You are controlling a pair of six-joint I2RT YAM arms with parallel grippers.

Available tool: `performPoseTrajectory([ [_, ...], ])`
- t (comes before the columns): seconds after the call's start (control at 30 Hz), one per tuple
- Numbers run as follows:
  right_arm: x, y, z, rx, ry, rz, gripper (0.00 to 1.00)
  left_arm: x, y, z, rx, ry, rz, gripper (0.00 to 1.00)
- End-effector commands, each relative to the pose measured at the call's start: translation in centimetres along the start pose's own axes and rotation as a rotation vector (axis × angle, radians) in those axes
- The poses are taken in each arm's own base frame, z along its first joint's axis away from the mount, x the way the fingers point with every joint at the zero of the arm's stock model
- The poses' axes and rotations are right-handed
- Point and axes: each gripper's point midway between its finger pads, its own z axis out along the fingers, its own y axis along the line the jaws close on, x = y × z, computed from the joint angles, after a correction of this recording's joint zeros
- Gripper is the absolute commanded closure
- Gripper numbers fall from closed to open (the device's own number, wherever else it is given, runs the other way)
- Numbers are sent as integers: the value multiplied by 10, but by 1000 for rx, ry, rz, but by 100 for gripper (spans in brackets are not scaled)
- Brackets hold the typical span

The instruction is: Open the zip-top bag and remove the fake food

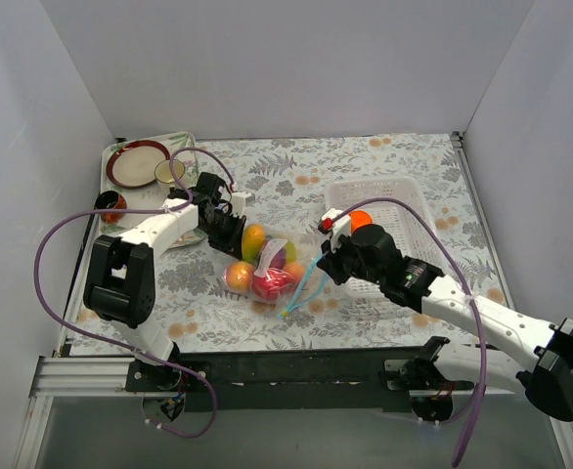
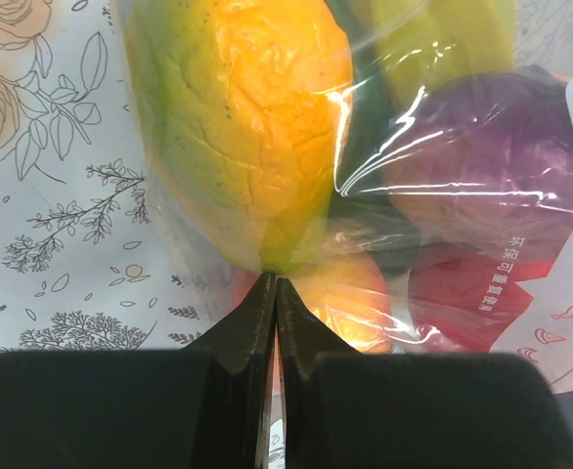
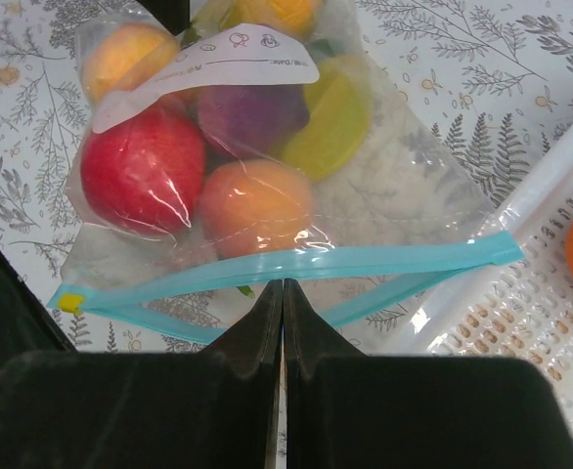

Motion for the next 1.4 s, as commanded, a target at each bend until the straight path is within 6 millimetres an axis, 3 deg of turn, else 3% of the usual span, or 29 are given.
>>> performPoseTrajectory([
  [0.0, -15, 18, 8, -86, -63, -45, 95, -15, 7, -2, -39, -46, 29, 100],
  [0.37, 28, 39, 34, -199, 104, -84, 86, -21, 12, 2, -58, -47, 22, 100],
  [0.57, 36, 49, 35, -217, 115, -144, 82, -13, 16, 7, -72, -32, 21, 100],
  [0.67, 35, 49, 37, -197, 95, -156, 75, -13, 16, 8, -69, -29, 18, 100],
  [0.77, 32, 45, 45, -164, 53, -174, 63, -13, 15, 7, -69, -31, 18, 100],
  [0.87, 29, 28, 58, -63, -1, -182, 48, -13, 15, 7, -70, -30, 22, 100],
  [0.93, 32, 18, 63, -16, -14, -209, 9, -12, 16, 7, -72, -26, 25, 100],
  [0.97, 23, 18, 66, -6, -58, -214, 1, -11, 16, 6, -75, -27, 28, 100],
  [1.03, 14, 18, 74, -3, -75, -221, 2, -11, 16, 7, -75, -24, 30, 100],
  [1.17, 22, 21, 95, -17, 7, -224, 1, -12, 14, 6, -61, -26, 26, 100],
  [1.37, 25, 25, 110, -33, 5, -228, 1, -12, 11, 6, -52, -28, 23, 100],
])
